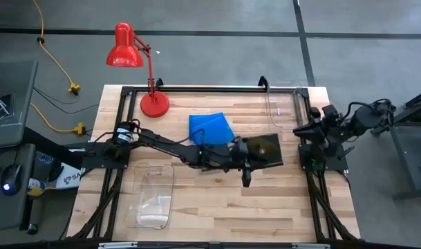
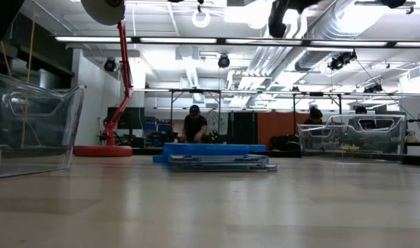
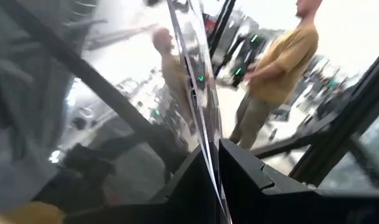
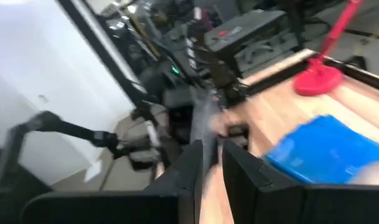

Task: Pick & place jewel cases by type
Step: Put the black cd case into the bottom transparent bin

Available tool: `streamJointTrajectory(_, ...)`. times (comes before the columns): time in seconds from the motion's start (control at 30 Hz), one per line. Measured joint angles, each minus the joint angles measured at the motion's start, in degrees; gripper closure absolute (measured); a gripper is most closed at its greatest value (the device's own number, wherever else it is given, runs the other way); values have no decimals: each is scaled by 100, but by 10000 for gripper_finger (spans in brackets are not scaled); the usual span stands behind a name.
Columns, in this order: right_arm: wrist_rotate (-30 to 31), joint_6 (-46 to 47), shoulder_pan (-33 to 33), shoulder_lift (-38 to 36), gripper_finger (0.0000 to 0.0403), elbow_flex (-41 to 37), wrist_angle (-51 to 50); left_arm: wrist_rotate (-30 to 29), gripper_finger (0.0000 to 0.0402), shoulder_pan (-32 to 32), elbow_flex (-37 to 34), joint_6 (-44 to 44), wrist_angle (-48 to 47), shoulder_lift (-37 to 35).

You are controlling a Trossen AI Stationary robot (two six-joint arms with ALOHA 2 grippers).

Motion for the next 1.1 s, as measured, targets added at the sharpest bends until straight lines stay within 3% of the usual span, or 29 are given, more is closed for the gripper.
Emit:
streamJointTrajectory(0.53,335,856,0,11,373,-589,-291,757,330,778,15,1377,-305,-1494)
streamJointTrajectory(0.8,451,870,0,5,394,-815,7,695,330,836,31,2438,-1564,-2565)
streamJointTrajectory(1.1,825,923,-2,15,402,-827,37,485,330,752,24,2938,-3490,-3684)
